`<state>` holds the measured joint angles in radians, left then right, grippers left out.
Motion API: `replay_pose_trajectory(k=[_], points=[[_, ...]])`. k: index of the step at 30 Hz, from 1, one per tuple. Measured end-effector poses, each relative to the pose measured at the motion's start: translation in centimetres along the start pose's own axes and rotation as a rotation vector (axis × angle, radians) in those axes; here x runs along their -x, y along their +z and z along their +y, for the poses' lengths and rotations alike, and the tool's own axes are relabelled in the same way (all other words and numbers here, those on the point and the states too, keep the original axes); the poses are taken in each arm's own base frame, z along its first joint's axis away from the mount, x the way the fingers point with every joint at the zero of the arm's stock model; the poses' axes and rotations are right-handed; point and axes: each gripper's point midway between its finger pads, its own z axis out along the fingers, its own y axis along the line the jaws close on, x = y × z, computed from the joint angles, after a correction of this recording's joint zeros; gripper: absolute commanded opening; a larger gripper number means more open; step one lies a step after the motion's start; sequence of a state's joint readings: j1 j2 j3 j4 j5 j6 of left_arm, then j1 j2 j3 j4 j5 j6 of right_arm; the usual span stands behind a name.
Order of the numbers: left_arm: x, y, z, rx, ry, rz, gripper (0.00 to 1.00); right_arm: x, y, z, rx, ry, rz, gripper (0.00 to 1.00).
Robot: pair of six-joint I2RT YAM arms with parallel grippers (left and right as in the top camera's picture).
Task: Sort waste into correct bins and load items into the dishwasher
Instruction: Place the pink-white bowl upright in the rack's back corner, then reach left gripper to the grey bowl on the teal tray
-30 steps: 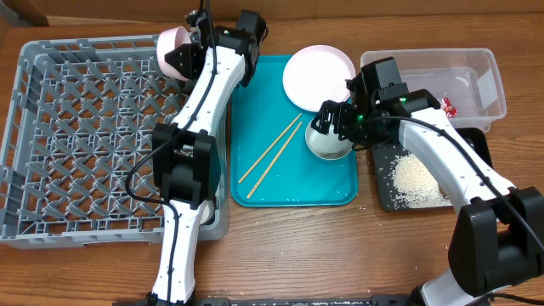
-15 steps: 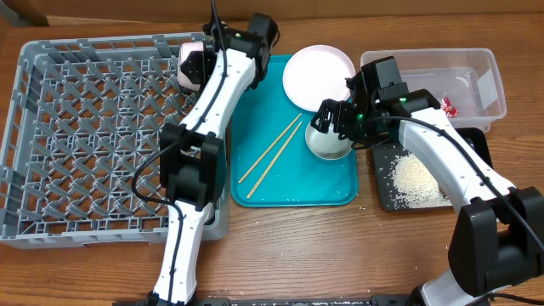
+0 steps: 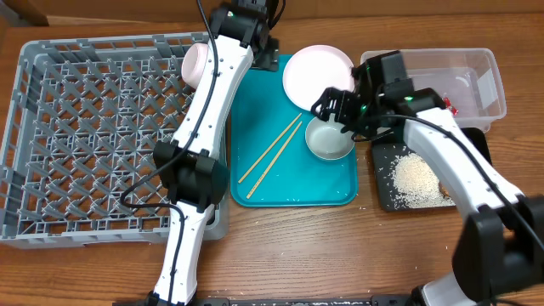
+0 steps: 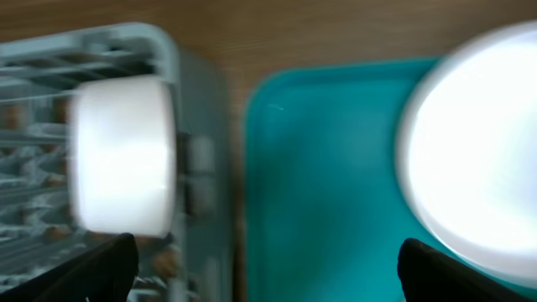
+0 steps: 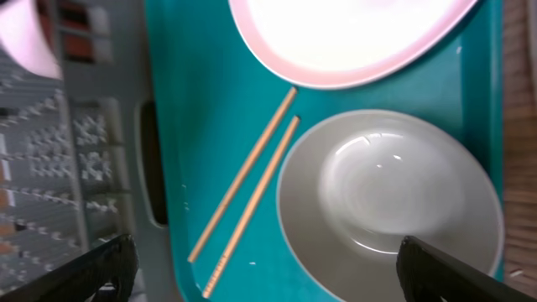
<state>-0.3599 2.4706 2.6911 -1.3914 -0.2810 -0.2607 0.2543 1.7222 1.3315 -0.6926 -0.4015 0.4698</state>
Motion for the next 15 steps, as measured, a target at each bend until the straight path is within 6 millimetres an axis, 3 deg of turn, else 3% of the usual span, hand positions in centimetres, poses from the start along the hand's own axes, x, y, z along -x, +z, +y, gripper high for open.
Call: replay_pose_trajectory(k=[2, 4, 6, 7, 8, 11, 13, 15], points=[[-0.9, -1.4, -1.6, -0.1, 0.042, 0.039, 1.0, 1.1, -2.5, 0.8, 0.003, -0.008, -0.063, 1.0], [-2.5, -2.5, -3.1, -0.186, 0.088, 0.099, 0.98, 2.5, -6.4, 1.9, 0.004, -0.025, -0.164, 1.0], [-4.4, -3.2, -4.3, -0.25, 0.128, 0.169, 0.96, 4.3, -13.3, 3.3, 0.011, -0.047, -0.348, 1.0], [-5.1, -3.3, -5.0, -0.275, 0.142, 0.194, 0.95, 4.6, -14.7, 3.5, 0.015, -0.051, -0.385, 1.0], [-5.7, -3.3, -5.6, -0.298, 0.157, 0.216, 0.95, 5.0, -18.1, 3.8, 0.014, -0.054, -0.472, 1.0], [-7.2, -2.6, -8.1, -0.359, 0.196, 0.258, 0.91, 4.4, -26.8, 3.2, -0.019, -0.036, -0.695, 1.0], [-7.9, -1.6, -9.6, -0.379, 0.214, 0.271, 0.89, 3.2, -29.6, 2.4, -0.043, -0.015, -0.752, 1.0], [-8.7, -0.6, -11.0, -0.392, 0.234, 0.28, 0.88, 2.2, -30.8, 1.3, -0.08, 0.016, -0.769, 1.0]])
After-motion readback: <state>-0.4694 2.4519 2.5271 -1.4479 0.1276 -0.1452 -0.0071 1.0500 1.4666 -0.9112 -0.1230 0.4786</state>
